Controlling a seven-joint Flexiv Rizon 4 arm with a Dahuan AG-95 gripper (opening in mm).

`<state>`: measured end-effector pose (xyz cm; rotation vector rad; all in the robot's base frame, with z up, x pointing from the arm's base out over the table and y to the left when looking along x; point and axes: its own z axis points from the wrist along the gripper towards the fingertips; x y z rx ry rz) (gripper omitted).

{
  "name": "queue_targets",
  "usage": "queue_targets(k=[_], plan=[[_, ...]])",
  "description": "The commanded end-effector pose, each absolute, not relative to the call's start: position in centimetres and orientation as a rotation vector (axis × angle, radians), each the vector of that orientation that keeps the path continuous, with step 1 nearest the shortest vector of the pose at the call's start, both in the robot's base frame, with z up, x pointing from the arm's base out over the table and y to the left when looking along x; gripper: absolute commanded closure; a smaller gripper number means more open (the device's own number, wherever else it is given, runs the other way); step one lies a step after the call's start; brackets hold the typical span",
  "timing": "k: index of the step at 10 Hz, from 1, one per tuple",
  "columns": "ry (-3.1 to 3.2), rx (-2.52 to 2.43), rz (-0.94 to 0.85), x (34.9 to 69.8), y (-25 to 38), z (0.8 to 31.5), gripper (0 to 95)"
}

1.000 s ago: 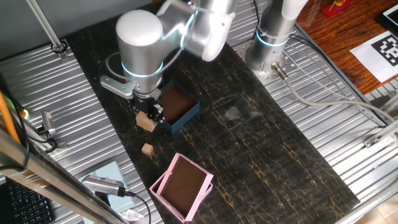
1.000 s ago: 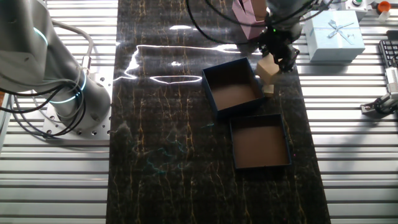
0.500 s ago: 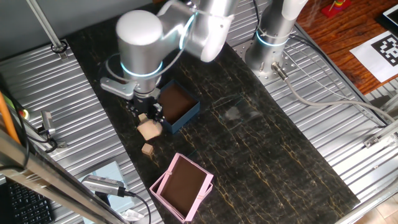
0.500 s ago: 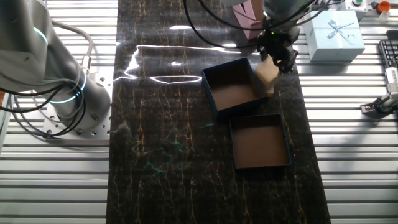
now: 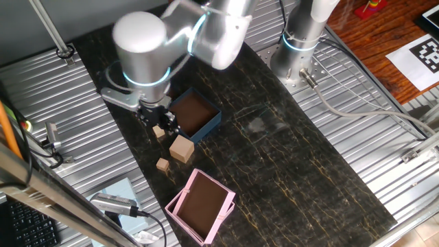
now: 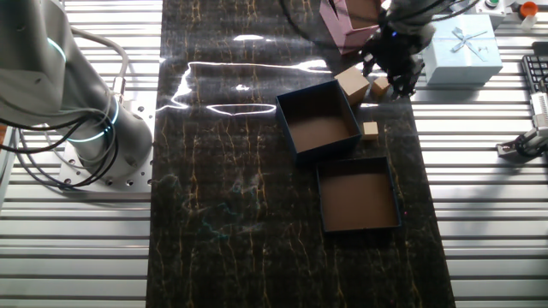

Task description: Take everything out of the gift box

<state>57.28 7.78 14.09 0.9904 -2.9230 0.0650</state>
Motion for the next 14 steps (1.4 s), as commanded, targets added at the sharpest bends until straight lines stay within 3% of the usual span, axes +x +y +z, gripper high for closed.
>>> queue_targets(k=[1, 5, 9, 14], plan=[[-2.920, 0.667, 0.029, 56.3, 7.6, 16.6, 95.0], [-3.042, 0.312, -0.074, 51.4, 7.1, 19.0, 95.0], [-3.102, 0.295, -0.086, 45.8, 6.5, 20.2, 95.0], [-3.096, 0.335, -0.080, 43.9, 6.9, 20.0, 95.0]])
